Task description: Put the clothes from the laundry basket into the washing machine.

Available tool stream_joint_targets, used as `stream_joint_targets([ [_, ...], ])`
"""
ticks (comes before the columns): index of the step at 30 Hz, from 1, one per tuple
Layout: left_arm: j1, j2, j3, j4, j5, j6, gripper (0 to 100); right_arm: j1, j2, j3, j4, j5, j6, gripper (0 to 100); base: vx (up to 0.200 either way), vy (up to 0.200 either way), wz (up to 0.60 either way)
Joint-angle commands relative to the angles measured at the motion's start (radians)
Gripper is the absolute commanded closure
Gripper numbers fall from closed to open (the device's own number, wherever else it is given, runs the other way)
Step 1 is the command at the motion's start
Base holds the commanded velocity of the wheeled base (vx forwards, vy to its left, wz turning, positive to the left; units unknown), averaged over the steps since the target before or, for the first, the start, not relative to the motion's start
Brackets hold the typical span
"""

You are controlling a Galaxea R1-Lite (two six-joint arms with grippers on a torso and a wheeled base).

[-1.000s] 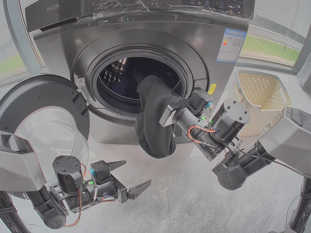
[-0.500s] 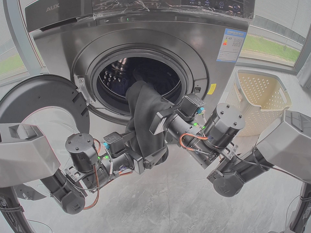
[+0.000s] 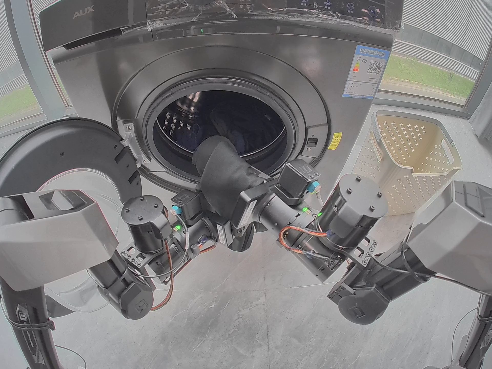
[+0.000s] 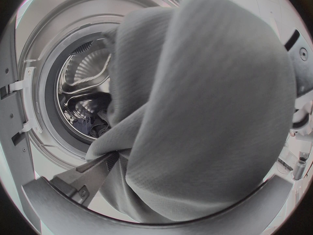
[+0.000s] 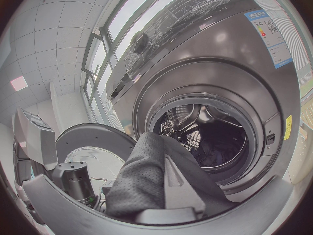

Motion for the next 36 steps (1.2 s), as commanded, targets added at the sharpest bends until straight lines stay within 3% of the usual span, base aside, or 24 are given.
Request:
stream_joint_targets([
  [1,0.016,0.039,-0.038,-0.001,0.012,-0.001,0,0.005,-0.021,0.025,-0.003,-0.003,0.001,100,0.0,0.0,0.0],
  [3,0.018,0.039,-0.048,-0.001,0.021,-0.002,0,0.008,-0.031,0.036,-0.004,-0.003,0.003,100,0.0,0.0,0.0],
  [4,0.018,0.039,-0.05,-0.001,0.021,-0.004,100,0.008,-0.031,0.037,-0.004,-0.003,0.003,100,0.0,0.0,0.0],
  [10,0.02,0.042,-0.05,-0.001,0.027,-0.016,100,0.0,-0.037,0.048,-0.01,-0.003,0.006,100,0.0,0.0,0.0],
  [13,0.032,0.029,-0.051,-0.003,0.027,-0.021,100,-0.017,-0.048,0.056,-0.007,-0.035,0.017,100,0.0,0.0,0.0],
  [17,0.046,-0.003,-0.05,-0.004,0.024,-0.022,100,-0.046,-0.055,0.072,-0.007,-0.039,0.026,100,0.0,0.0,0.0],
  [22,0.039,-0.118,-0.009,-0.003,0.024,-0.074,100,-0.097,-0.046,0.115,0.001,-0.047,0.043,100,0.0,0.0,0.0],
  [33,0.015,-0.304,0.165,-0.003,0.019,-0.09,100,-0.07,0.003,0.138,-0.012,-0.052,0.049,100,0.0,0.0,0.0],
  [36,0.01,-0.337,0.185,-0.003,0.019,-0.11,100,-0.063,0.003,0.14,-0.015,-0.046,0.044,100,0.0,0.0,0.0],
])
